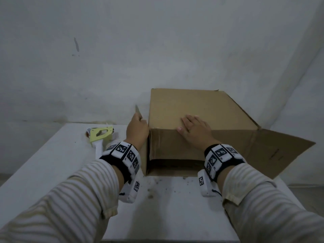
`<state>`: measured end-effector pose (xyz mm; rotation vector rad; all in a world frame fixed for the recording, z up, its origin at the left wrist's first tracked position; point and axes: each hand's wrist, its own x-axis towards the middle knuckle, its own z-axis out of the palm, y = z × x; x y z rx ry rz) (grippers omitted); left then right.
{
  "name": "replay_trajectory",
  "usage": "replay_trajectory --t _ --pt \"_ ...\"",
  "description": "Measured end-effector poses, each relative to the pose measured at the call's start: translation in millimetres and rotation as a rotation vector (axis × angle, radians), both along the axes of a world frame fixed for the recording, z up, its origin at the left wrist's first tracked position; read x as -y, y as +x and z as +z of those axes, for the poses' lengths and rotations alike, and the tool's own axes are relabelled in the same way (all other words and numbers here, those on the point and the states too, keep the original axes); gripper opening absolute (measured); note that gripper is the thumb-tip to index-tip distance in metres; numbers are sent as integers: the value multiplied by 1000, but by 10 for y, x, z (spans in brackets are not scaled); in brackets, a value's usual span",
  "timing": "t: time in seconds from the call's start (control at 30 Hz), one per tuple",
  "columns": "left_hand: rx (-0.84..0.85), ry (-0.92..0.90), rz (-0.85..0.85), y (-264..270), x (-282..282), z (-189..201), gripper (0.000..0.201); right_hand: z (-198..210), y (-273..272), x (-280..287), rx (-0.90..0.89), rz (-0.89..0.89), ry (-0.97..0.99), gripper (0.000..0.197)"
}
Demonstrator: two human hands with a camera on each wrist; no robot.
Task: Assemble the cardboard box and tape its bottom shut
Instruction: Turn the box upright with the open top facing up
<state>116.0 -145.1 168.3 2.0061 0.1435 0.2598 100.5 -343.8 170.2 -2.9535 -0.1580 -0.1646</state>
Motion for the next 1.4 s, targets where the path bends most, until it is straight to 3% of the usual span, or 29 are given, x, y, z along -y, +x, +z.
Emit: replay_trajectory --t 0.27,0.4,0.47,0.63,0.73,0.8,0.9,1.0,1.17,1.23,1.4 --pt "66 52 -153 -72 269 -146 39 -37 4 68 71 -24 97 55" --pt "31 52 -178 -8 200 -118 42 -290 -202 -46 415 -288 646 37" --pt "15 59 -191 35 169 -132 44 -429 -302 -114 465 -444 928 48" --pt "0 57 -217 66 142 -173 46 -629 -296 -126 369 -870 1508 73" --pt "9 61 -236 66 121 -180 45 -710 -274 -81 225 -1092 1712 77" --pt "2 81 -236 73 117 -182 46 -766 -304 -100 107 -1118 1871 74" --pt "4 89 -246 77 117 -174 46 -842 -372 -157 71 -1019 2081 59" --pt "-14 43 -267 64 101 -148 47 -820 -433 -169 99 -1002 2136 54" --pt "-117 -64 -327 131 27 -102 57 -778 -605 -99 190 -1127 2069 51" --pt "-170 -106 -325 190 -7 -113 66 -763 -689 -66 255 -1135 2072 39" --pt "-220 -213 -338 107 34 56 46 -576 -874 48 437 -1001 2193 13"
